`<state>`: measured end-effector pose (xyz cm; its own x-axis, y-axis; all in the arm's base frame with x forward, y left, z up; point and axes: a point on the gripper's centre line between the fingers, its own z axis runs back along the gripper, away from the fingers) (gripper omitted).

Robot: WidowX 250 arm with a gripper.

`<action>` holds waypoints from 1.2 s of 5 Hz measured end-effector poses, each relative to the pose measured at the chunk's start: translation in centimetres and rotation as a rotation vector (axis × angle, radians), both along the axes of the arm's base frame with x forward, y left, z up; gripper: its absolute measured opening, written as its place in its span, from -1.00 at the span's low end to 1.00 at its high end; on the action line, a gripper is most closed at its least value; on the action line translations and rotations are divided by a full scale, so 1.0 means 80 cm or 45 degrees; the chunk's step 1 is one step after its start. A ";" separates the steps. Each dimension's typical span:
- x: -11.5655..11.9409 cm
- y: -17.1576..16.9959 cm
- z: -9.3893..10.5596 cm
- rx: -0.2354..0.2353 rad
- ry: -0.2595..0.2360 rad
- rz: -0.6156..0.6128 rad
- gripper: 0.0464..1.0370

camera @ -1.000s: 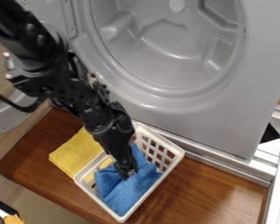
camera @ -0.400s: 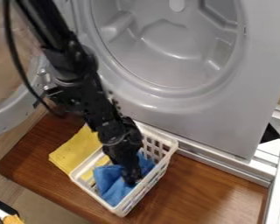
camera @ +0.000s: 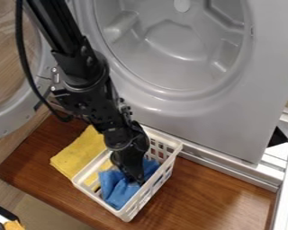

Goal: Take the blue cloth from the white basket and put it inside the machine.

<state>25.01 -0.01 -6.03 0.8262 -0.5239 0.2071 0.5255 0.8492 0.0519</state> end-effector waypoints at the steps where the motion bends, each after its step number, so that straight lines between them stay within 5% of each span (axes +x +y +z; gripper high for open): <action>1: -0.004 0.002 0.005 0.020 0.022 0.006 -0.96; 4: 0.015 0.021 0.107 -0.009 -0.255 0.083 -0.98; 6: 0.057 0.027 0.151 -0.053 -0.392 0.080 -0.98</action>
